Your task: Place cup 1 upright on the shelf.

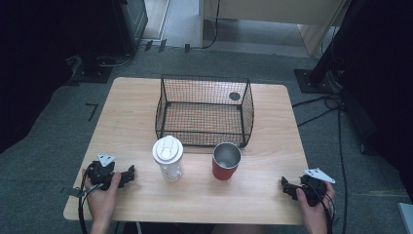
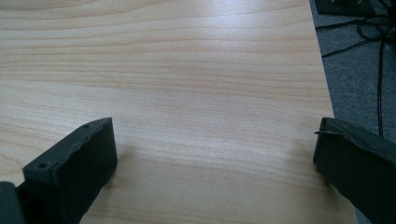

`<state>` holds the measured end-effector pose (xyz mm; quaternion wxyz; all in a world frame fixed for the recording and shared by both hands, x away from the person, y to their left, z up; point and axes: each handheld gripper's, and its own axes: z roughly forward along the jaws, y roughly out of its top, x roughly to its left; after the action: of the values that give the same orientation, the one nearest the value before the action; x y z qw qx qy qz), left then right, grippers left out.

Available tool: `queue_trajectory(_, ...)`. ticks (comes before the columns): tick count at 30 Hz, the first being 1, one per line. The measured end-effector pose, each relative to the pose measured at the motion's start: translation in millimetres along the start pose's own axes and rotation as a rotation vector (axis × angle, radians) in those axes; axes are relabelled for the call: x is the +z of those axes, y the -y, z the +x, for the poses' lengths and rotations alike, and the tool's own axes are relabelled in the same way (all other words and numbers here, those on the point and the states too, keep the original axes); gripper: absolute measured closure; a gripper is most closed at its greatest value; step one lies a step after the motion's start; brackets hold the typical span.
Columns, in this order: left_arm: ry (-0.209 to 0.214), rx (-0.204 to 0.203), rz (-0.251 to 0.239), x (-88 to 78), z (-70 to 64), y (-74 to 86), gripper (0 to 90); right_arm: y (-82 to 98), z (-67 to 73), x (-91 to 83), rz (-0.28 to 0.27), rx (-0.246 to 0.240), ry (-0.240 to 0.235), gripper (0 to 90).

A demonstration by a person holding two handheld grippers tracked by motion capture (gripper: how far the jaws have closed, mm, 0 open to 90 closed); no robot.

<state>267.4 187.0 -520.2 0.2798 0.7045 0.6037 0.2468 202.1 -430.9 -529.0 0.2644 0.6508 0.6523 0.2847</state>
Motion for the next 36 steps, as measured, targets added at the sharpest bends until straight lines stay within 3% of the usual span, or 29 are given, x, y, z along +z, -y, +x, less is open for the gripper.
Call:
queue_trajectory(6, 0.040, -0.021, -0.028, -6.6, 1.1, 1.9, 0.0, -0.1, 0.0, 0.0, 0.000, 0.000, -0.001, 0.0)
queue_trajectory(11, 0.080, 0.008, -0.080, -20.6, -7.1, -1.3, 0.0, -0.9, -0.4, 0.9, 0.000, -0.004, -0.005, 0.0)
queue_trajectory(12, 0.102, 0.021, -0.104, -28.1, -12.3, -3.5, 0.0, -1.2, -0.6, 1.2, 0.000, -0.006, -0.005, 0.0)
queue_trajectory(20, 0.178, 0.059, -0.155, -46.7, -33.2, -10.5, 0.0, -1.3, -0.7, 1.4, 0.000, -0.007, -0.006, 0.0)
queue_trajectory(36, 0.282, 0.138, -0.186, -59.9, -71.5, -18.6, 0.0, -1.3, -0.7, 1.3, 0.000, -0.006, -0.006, 0.0)
